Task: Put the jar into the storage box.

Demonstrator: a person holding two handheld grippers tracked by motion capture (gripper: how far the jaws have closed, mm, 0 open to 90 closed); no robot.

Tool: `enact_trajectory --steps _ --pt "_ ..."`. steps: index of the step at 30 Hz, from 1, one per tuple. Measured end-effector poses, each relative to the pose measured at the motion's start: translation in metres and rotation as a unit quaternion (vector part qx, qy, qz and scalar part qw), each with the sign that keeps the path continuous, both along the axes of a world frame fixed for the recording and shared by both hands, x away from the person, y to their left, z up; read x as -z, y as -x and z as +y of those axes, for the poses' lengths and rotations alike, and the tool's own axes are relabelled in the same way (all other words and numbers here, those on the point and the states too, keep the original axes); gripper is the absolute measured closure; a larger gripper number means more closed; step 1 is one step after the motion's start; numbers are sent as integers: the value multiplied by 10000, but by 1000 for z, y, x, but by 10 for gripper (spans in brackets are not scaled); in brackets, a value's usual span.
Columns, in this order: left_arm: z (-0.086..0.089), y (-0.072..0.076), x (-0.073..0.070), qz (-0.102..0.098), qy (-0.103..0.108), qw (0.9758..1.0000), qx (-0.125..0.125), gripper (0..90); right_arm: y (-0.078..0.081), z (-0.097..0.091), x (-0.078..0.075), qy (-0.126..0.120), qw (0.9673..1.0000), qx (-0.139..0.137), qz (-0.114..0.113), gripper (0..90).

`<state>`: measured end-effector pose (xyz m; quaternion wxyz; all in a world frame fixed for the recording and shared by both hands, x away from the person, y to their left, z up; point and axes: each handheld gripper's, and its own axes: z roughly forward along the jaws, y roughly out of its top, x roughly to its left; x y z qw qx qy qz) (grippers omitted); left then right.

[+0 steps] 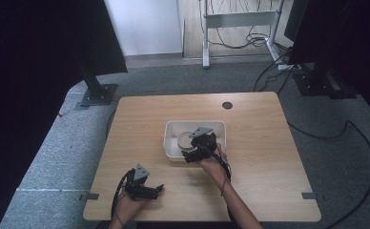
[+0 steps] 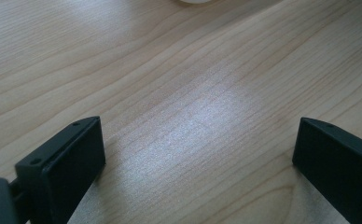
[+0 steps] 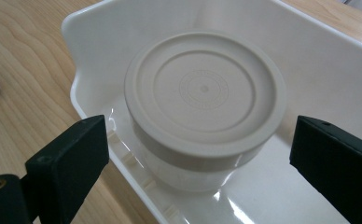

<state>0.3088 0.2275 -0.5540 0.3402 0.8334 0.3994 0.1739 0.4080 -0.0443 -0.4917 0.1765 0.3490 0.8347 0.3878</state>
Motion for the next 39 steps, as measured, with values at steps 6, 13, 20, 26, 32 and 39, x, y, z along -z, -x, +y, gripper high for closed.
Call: enact_trajectory --steps 6,13,20,26,32,39 --pt "0 0 0 0 2 10000 -1 20 5 -6 -2 -65 10000 -5 -50 41" --pt "0 0 0 -2 3 10000 2 20 13 -12 -5 -103 9999 -76 -102 41" --pt "0 0 0 -4 6 10000 -1 20 19 -22 -7 -143 9997 -116 -133 41" --pt "0 0 0 -6 12 10000 -5 20 24 -31 -6 -195 9996 -108 -144 34" --pt "0 0 0 -2 17 10000 -19 21 29 -40 -7 -200 9995 -113 -195 34" --pt "0 0 0 -6 8 10000 -23 21 36 -51 -7 -216 9994 -115 -230 34"
